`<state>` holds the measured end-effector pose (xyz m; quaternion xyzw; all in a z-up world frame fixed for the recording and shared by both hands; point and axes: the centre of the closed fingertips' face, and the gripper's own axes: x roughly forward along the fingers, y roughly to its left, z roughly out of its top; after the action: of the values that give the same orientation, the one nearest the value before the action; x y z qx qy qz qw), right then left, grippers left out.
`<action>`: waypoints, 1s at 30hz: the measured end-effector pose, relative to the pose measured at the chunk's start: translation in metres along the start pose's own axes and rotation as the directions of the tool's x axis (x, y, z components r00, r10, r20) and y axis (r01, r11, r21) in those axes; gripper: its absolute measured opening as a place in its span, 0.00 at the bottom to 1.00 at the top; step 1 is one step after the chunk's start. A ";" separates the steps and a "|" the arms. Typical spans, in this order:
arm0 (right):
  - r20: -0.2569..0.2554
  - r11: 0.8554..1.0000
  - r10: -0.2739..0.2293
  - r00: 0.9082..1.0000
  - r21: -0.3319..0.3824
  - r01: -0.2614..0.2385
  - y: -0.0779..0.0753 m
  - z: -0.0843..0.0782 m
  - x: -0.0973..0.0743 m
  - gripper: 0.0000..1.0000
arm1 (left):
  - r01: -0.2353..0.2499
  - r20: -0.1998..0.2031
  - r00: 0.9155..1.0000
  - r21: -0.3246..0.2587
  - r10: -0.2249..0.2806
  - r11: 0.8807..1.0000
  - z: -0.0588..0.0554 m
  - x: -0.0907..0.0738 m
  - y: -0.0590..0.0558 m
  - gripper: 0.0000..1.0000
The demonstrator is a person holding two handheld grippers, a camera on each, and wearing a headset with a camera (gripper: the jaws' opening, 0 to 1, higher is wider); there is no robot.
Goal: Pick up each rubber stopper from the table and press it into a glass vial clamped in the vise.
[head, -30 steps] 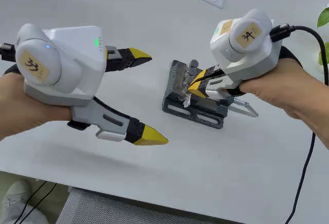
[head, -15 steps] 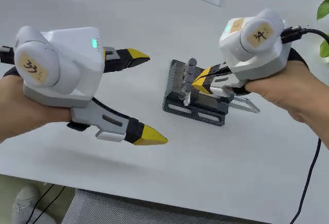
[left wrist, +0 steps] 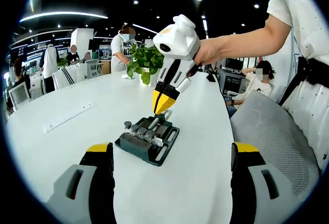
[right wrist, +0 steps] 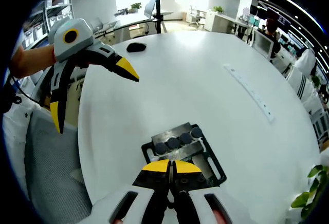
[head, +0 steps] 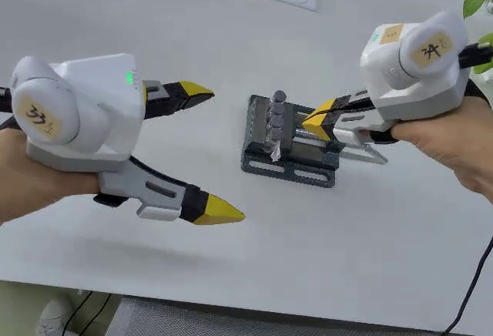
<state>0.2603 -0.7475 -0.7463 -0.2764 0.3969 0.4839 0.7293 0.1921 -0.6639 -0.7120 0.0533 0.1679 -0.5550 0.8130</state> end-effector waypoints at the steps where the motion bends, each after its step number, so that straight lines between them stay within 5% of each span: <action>1: 0.007 1.000 -0.003 1.000 0.005 0.003 0.000 -0.001 -0.002 0.00 | 0.000 -0.004 1.000 0.002 0.000 1.000 -0.001 0.000 0.000 0.95; 12: 0.139 0.992 -0.023 0.990 0.124 0.006 -0.003 -0.027 -0.029 0.18 | -0.018 -0.015 1.000 0.008 0.019 1.000 -0.002 -0.005 0.005 0.99; 17: 0.211 0.985 -0.027 0.977 0.170 -0.009 -0.002 -0.044 -0.039 0.30 | -0.035 -0.035 0.999 0.026 0.036 0.999 -0.005 -0.007 0.008 0.99; 28: 0.352 0.984 -0.042 0.935 0.176 -0.022 0.016 -0.072 -0.048 0.64 | -0.068 -0.052 0.996 0.037 0.070 0.997 -0.010 -0.006 0.008 0.99; 30: 0.388 0.983 -0.048 0.920 0.181 -0.025 0.018 -0.074 -0.049 0.70 | -0.075 -0.052 0.996 0.037 0.077 0.996 -0.011 -0.005 0.008 0.99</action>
<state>0.2099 -0.8225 -0.7445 -0.1086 0.2844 0.4866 0.8189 0.1955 -0.6531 -0.7209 0.0885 0.1776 -0.5248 0.8277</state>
